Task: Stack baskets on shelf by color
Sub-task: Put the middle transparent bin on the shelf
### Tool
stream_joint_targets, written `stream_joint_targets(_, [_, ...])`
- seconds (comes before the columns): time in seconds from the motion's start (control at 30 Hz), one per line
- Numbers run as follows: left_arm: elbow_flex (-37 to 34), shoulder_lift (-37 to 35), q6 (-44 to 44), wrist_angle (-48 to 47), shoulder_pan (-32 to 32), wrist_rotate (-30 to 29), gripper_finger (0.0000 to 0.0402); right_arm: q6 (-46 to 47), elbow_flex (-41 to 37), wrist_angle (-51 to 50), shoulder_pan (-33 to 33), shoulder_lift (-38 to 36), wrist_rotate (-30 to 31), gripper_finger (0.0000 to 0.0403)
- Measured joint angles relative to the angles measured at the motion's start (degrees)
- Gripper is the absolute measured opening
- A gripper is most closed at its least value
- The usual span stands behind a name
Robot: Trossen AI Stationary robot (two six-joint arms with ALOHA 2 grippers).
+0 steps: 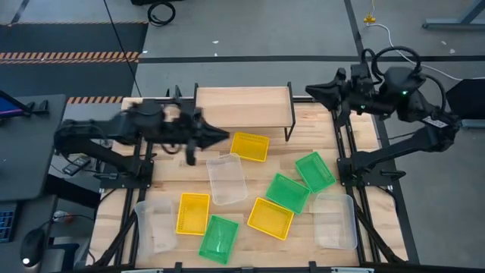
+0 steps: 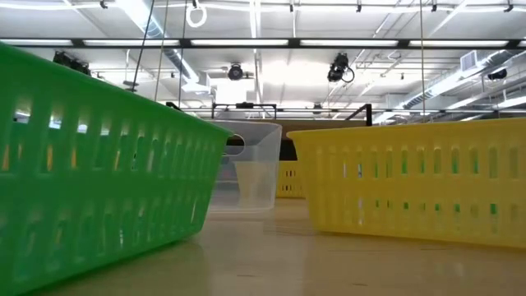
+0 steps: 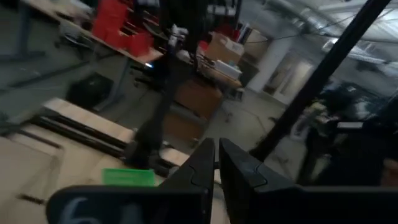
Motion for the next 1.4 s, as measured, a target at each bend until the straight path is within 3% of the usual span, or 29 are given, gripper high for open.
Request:
stream_joint_targets(0.2, [0.0, 5.0, -5.5, 2.5, -0.4, 0.5, 0.0035, 12.7, 0.1, 4.2, 0.0, 0.5, -3.8, 0.0032])
stream_joint_targets(0.67, [0.0, 6.3, -9.2, 7.6, 1.9, 0.7, 0.0033, 13.2, 0.1, 5.8, 0.0, 1.7, -4.8, 0.0032])
stream_joint_targets(0.77, [0.0, 6.3, -9.1, 5.2, 2.7, 0.7, 0.004, 9.9, 0.1, 5.8, -0.2, 3.1, -4.1, 0.0032])
stream_joint_targets(0.9, [0.0, 6.3, -9.2, -4.9, 3.5, 0.7, 0.0057, 9.3, 0.1, 3.9, -1.1, 6.2, -5.2, 0.0033])
stream_joint_targets(1.0, [0.0, 6.5, -10.1, -14.7, 4.0, 1.3, 0.0081, 13.4, 0.1, -2.3, -1.2, 8.7, -7.3, 0.004])
stream_joint_targets(1.2, [0.0, 6.7, -12.4, -31.5, 3.8, 1.6, 0.0152, 19.7, 0.0, -24.4, -1.2, 10.7, -8.0, 0.0078])
stream_joint_targets(1.4, [0.0, 7.4, -10.9, -35.5, 1.7, 3.0, 0.0218, 21.8, 0.0, -38.6, -0.4, 9.7, -9.2, 0.0127])
